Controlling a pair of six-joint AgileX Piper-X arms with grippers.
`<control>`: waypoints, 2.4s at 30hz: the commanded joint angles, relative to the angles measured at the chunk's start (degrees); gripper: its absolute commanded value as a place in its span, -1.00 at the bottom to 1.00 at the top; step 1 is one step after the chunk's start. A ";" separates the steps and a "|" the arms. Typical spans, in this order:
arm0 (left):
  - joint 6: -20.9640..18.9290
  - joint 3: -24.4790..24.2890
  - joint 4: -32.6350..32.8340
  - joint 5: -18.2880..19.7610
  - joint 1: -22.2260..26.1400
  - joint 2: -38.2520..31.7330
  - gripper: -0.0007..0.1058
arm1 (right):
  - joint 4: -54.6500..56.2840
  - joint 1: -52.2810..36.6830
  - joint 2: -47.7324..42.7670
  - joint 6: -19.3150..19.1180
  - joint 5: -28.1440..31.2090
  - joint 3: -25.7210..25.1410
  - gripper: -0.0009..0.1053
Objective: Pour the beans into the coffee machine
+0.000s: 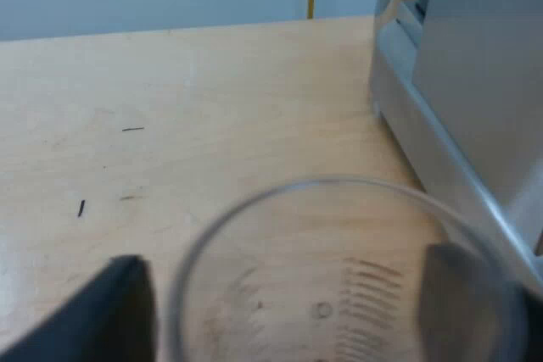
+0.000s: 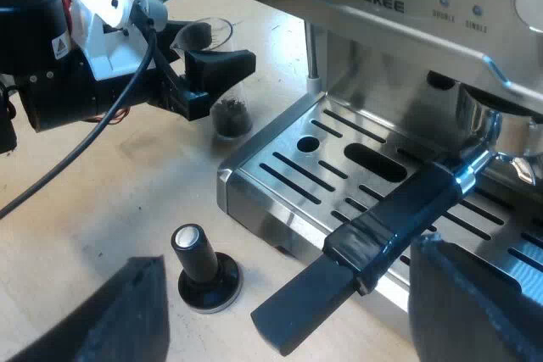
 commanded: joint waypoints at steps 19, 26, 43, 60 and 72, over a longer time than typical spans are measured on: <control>-0.86 -0.43 7.65 4.00 -0.25 -10.24 -0.46 | -3.34 0.06 -0.35 -0.29 -0.85 -0.74 0.18; -0.86 -0.43 14.03 4.00 -0.25 -15.01 -0.46 | -5.09 0.06 -0.35 -0.14 -0.85 -0.74 0.18; -0.64 -2.36 45.03 2.74 -0.25 -40.57 -0.46 | -2.73 0.06 -0.35 6.52 -0.85 -9.18 0.18; -0.64 -10.32 59.45 0.59 2.50 -46.68 -0.46 | 13.04 0.06 -0.35 4.30 0.40 -22.01 0.18; 0.68 -22.10 68.55 4.90 4.71 -46.67 -0.46 | 15.46 0.06 -0.35 3.27 2.87 -28.41 0.18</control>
